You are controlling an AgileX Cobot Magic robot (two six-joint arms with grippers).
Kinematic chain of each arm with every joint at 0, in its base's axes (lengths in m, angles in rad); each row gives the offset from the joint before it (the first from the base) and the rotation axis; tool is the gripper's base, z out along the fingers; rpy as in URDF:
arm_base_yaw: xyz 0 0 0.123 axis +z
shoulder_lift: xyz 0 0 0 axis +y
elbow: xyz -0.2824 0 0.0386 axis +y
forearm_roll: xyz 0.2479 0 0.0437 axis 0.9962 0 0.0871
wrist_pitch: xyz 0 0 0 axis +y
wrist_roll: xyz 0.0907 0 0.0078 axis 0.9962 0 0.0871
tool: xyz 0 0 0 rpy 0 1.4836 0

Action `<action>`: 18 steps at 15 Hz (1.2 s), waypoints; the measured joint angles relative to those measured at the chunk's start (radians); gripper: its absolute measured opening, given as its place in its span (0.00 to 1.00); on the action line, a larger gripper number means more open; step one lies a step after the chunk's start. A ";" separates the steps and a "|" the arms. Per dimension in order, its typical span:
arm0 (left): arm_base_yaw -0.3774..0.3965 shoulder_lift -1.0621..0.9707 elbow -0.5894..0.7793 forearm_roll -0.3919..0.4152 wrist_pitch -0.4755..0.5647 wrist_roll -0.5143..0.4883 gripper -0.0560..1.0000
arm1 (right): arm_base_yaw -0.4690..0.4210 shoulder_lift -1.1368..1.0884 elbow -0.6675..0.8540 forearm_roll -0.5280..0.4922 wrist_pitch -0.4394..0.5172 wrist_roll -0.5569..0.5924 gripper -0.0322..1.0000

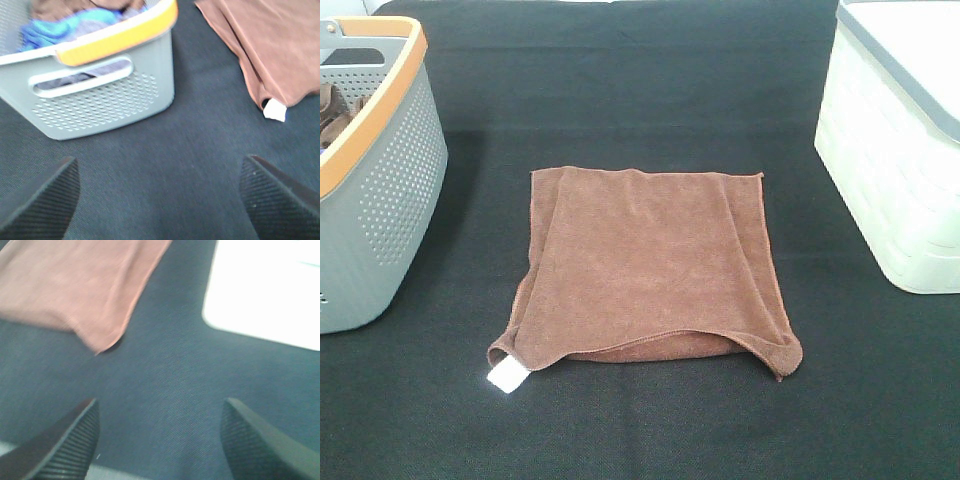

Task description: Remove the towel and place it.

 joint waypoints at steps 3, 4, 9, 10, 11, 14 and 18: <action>0.003 -0.071 0.000 0.001 0.000 0.000 0.84 | -0.027 -0.118 0.001 0.015 -0.001 0.000 0.67; 0.003 -0.072 0.000 0.001 0.000 0.000 0.83 | -0.027 -0.132 0.002 0.020 0.001 0.000 0.67; 0.003 -0.072 0.000 0.001 0.000 0.000 0.83 | -0.027 -0.137 0.002 0.022 0.001 0.000 0.67; 0.003 -0.072 0.000 0.001 0.000 0.000 0.83 | -0.027 -0.137 0.002 0.022 0.001 0.000 0.67; 0.003 -0.072 0.000 0.001 0.000 0.000 0.83 | -0.027 -0.137 0.002 0.022 0.001 0.000 0.67; 0.003 -0.072 0.000 0.001 0.000 0.000 0.83 | -0.027 -0.137 0.002 0.022 0.001 0.000 0.67; 0.003 -0.072 0.000 0.001 0.000 0.000 0.83 | -0.027 -0.137 0.002 0.022 0.001 0.000 0.67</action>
